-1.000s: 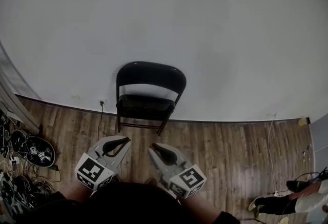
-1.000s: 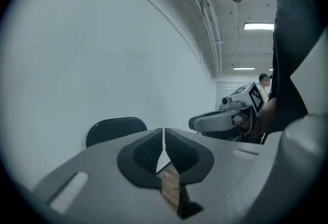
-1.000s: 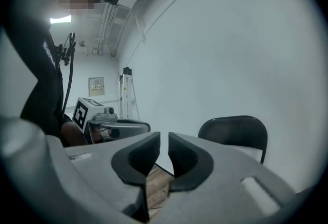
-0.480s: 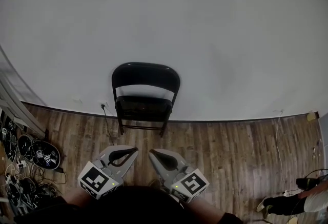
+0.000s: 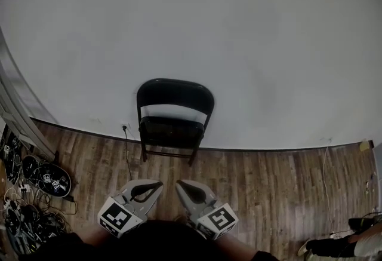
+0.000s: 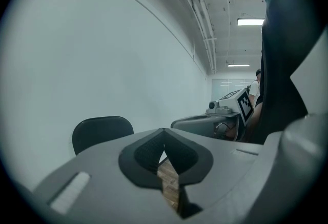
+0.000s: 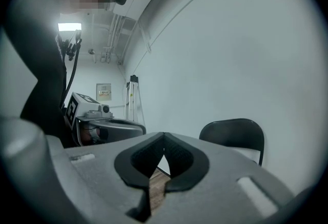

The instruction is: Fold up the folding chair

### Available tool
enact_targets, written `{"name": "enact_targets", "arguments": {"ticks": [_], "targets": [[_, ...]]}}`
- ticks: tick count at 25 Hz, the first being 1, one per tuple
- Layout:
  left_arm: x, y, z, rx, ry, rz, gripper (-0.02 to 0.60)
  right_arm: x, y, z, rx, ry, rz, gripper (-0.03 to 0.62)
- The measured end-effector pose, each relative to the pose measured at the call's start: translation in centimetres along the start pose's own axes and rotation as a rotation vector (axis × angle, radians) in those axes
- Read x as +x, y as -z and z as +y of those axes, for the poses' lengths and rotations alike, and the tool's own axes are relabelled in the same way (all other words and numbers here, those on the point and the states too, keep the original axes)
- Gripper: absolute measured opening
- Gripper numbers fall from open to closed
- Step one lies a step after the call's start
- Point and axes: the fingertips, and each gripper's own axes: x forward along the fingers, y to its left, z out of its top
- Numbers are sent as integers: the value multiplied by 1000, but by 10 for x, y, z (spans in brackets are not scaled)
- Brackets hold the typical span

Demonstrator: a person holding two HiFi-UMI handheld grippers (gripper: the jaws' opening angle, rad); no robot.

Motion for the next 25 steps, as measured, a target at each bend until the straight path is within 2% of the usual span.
{"name": "enact_targets", "arguments": {"ticks": [25], "targets": [[-4,16,11,-14,-22,21,0,8,16,-2,0,7,41,3]]}}
